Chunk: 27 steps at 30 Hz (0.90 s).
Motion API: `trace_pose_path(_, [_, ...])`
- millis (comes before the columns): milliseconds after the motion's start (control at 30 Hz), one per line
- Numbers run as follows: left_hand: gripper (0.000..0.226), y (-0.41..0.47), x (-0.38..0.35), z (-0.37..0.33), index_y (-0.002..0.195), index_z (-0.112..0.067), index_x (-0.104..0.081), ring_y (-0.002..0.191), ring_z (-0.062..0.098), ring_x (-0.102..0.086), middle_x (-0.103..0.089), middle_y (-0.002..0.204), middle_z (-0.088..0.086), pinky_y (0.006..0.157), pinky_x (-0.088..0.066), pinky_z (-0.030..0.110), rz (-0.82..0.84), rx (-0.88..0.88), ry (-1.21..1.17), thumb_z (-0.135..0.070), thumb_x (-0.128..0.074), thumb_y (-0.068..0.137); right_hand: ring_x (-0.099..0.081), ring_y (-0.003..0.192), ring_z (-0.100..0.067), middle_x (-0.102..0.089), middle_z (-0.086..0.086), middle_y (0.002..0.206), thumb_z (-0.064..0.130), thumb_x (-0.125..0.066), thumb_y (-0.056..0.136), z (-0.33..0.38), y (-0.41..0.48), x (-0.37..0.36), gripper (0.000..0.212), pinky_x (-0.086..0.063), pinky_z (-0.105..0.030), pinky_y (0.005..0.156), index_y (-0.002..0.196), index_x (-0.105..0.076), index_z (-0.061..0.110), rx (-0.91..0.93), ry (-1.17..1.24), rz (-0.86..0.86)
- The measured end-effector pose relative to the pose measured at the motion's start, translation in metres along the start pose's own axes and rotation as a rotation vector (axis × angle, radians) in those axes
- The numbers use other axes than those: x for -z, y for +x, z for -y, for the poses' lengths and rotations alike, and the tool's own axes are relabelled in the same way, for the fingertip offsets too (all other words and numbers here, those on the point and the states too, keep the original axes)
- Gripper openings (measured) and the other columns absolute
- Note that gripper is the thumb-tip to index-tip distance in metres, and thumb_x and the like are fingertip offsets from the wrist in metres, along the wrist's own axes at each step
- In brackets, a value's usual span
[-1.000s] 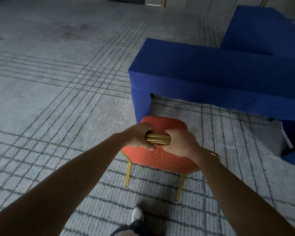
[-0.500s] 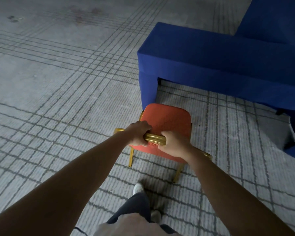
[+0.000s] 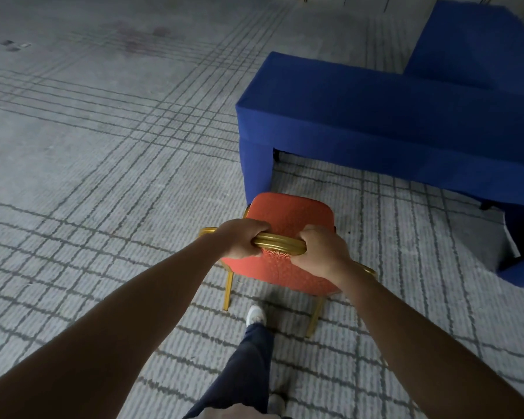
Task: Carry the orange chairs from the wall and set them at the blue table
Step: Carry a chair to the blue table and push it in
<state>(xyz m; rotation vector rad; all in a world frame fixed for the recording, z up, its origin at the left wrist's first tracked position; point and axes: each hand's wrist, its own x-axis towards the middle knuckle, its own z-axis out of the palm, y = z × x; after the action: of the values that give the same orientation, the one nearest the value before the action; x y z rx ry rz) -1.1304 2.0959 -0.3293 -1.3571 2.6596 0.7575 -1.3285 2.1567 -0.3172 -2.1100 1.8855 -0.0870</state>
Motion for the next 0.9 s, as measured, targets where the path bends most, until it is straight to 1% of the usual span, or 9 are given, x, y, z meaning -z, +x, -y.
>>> trace_pose_path(133, [0.024, 0.042, 0.048, 0.0, 0.09, -0.025, -0.053, 0.074, 0.01, -0.055, -0.054, 0.074, -0.012, 0.062, -0.039, 0.025, -0.009, -0.049, -0.028, -0.022, -0.074, 0.078, -0.061, 0.076, -0.016, -0.06, 0.007, 0.087, 0.038, -0.067, 0.076, -0.01, 0.037, 0.039, 0.017, -0.048, -0.029, 0.066, 0.081, -0.066, 0.022, -0.105, 0.096, -0.071])
trace_pose_path(200, [0.029, 0.068, 0.076, 0.0, 0.088, -0.031, -0.05, 0.072, 0.006, -0.053, -0.054, 0.075, -0.014, 0.06, -0.036, 0.022, -0.022, -0.075, -0.051, -0.021, -0.075, 0.077, -0.059, 0.069, -0.016, -0.06, 0.006, 0.074, 0.032, -0.067, 0.074, -0.017, 0.063, 0.062, 0.012, -0.045, -0.027, 0.06, 0.072, -0.062, 0.021, -0.164, 0.133, -0.106])
trace_pose_path(300, [0.029, 0.109, 0.112, 0.005, 0.091, -0.028, -0.053, 0.075, 0.008, -0.055, -0.058, 0.081, -0.011, 0.064, -0.041, 0.025, -0.037, -0.096, -0.066, -0.021, -0.077, 0.075, -0.058, 0.063, -0.016, -0.059, 0.004, 0.063, 0.028, -0.066, 0.073, -0.029, 0.103, 0.09, 0.015, -0.038, -0.025, 0.054, 0.065, -0.057, 0.019, -0.227, 0.197, -0.126])
trace_pose_path(467, [0.034, 0.169, 0.157, 0.015, 0.098, -0.024, -0.055, 0.08, 0.009, -0.058, -0.06, 0.086, -0.01, 0.069, -0.045, 0.025, -0.015, -0.15, -0.07, -0.022, -0.079, 0.074, -0.058, 0.063, -0.014, -0.062, 0.004, 0.067, 0.03, -0.059, 0.078, -0.046, 0.158, 0.125, 0.014, -0.035, -0.026, 0.052, 0.068, -0.062, 0.019, -0.276, 0.215, -0.156])
trace_pose_path(533, [0.036, 0.186, 0.17, 0.017, 0.102, -0.019, -0.058, 0.083, 0.012, -0.059, -0.063, 0.092, -0.005, 0.071, -0.047, 0.026, -0.001, -0.175, -0.054, -0.023, -0.08, 0.074, -0.057, 0.064, -0.013, -0.063, 0.003, 0.07, 0.032, -0.056, 0.082, -0.048, 0.173, 0.135, 0.018, -0.035, -0.026, 0.053, 0.071, -0.063, 0.02, -0.319, 0.198, -0.183])
trace_pose_path(600, [0.033, 0.198, 0.179, 0.02, 0.098, -0.021, -0.057, 0.081, 0.01, -0.057, -0.061, 0.09, -0.007, 0.066, -0.045, 0.021, 0.004, -0.188, -0.054, -0.023, -0.08, 0.074, -0.057, 0.065, -0.014, -0.063, 0.003, 0.071, 0.034, -0.056, 0.082, -0.049, 0.185, 0.142, 0.019, -0.036, -0.026, 0.053, 0.073, -0.064, 0.019, -0.334, 0.177, -0.183])
trace_pose_path(667, [0.032, 0.204, 0.184, 0.023, 0.094, -0.027, -0.054, 0.077, 0.005, -0.054, -0.057, 0.085, -0.012, 0.062, -0.038, 0.017, 0.003, -0.202, -0.045, -0.024, -0.079, 0.075, -0.057, 0.064, -0.013, -0.063, 0.004, 0.07, 0.036, -0.057, 0.083, -0.05, 0.193, 0.146, 0.02, -0.037, -0.026, 0.053, 0.073, -0.065, 0.02, -0.348, 0.171, -0.168])
trace_pose_path(767, [0.032, 0.212, 0.189, 0.028, 0.091, -0.031, -0.052, 0.076, 0.004, -0.053, -0.056, 0.081, -0.015, 0.06, -0.036, 0.018, -0.015, -0.229, -0.035, -0.027, -0.079, 0.074, -0.058, 0.064, -0.013, -0.063, 0.005, 0.069, 0.039, -0.059, 0.08, -0.052, 0.202, 0.148, 0.02, -0.039, -0.027, 0.055, 0.07, -0.064, 0.022, -0.373, 0.177, -0.177])
trace_pose_path(900, [0.031, 0.22, 0.194, 0.034, 0.088, -0.028, -0.053, 0.072, 0.001, -0.052, -0.056, 0.079, -0.014, 0.06, -0.037, 0.019, -0.013, -0.247, -0.037, -0.026, -0.08, 0.073, -0.058, 0.067, -0.015, -0.061, 0.005, 0.071, 0.035, -0.063, 0.078, -0.052, 0.21, 0.149, 0.014, -0.042, -0.029, 0.06, 0.071, -0.064, 0.023, -0.373, 0.176, -0.191])
